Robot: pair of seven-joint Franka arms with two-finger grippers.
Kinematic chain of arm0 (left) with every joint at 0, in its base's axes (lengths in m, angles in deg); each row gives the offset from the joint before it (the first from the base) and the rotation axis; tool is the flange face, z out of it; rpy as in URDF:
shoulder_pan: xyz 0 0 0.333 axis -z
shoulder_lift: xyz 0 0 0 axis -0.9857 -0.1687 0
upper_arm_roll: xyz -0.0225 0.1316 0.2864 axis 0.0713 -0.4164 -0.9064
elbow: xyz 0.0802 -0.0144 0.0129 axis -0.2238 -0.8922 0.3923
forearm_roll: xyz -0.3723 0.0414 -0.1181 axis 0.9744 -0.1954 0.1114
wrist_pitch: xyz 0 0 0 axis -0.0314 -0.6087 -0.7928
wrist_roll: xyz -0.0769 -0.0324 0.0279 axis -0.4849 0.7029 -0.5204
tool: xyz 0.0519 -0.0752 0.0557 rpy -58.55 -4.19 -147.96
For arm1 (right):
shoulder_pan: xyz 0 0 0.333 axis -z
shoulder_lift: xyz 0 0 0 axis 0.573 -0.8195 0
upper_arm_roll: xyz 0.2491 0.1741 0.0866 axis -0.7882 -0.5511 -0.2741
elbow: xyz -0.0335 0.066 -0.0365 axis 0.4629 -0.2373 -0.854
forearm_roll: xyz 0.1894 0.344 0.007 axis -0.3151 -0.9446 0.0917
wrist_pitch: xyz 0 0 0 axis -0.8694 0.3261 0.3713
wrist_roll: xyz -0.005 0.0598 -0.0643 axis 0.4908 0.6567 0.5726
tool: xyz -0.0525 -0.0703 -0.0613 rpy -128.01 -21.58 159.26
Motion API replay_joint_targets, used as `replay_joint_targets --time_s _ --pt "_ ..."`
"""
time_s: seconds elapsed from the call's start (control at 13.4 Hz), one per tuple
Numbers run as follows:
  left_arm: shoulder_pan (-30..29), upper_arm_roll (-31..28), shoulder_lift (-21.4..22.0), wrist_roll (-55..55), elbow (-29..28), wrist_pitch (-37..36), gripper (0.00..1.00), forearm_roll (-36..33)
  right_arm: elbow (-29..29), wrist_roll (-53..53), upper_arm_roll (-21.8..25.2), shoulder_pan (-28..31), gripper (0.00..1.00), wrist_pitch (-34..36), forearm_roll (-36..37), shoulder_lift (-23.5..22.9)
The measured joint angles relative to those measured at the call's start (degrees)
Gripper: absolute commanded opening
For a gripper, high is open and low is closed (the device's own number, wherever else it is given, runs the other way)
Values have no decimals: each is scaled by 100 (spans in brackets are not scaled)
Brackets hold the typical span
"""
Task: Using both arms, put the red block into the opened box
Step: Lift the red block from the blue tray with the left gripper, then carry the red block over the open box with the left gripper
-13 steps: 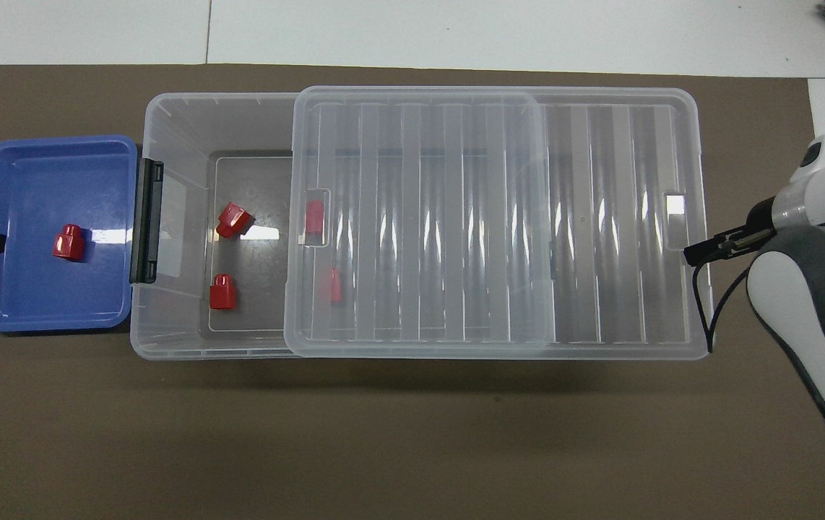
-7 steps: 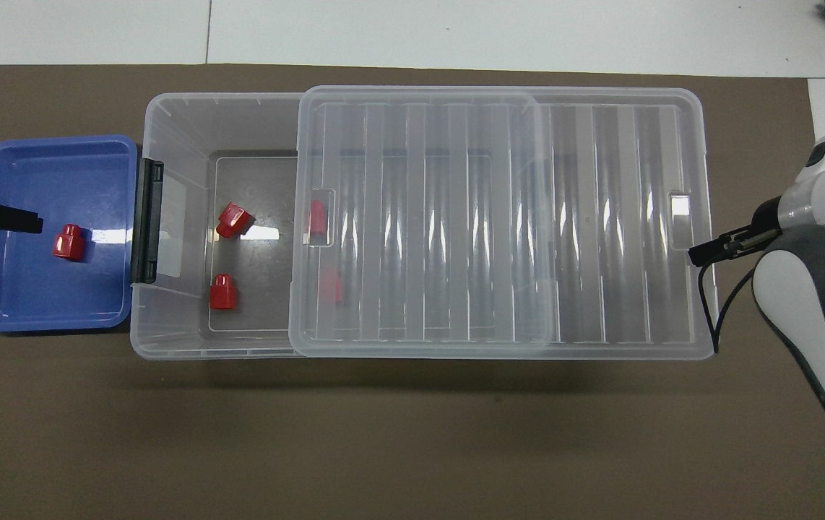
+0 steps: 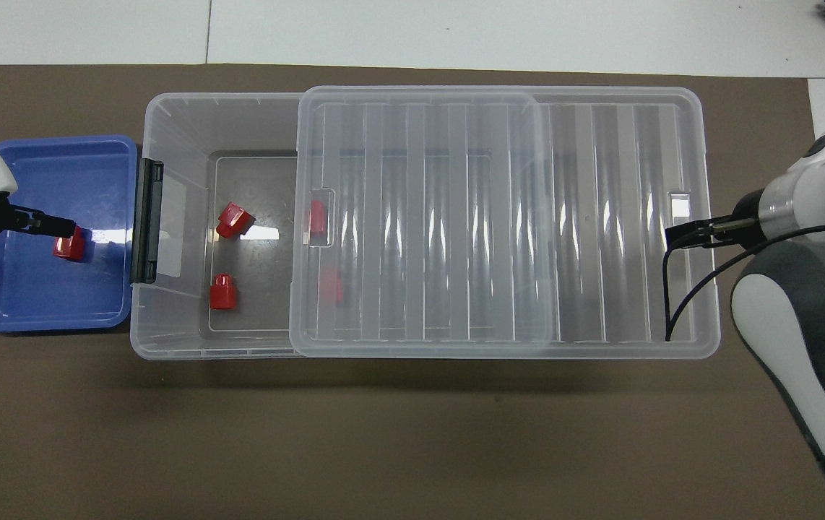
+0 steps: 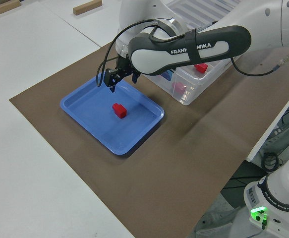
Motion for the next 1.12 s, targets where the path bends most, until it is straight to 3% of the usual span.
replay_joint_targets --time_s 0.3,0.9,0.97,1.12 --pt "-207 -12 -524 -79 -86 541 100 3 360 -987 -8 -243 100 299 0 82" --pt "-262 38 -580 357 -441 984 100 6 1547 -1245 5 -230 100 1363 9 52" --pt "-262 38 -580 357 -467 1018 98 6 1634 -1270 5 -230 100 1452 9 33" --pt "-262 38 -580 358 -483 1030 67 6 1824 -1298 8 -226 100 1680 9 -36"
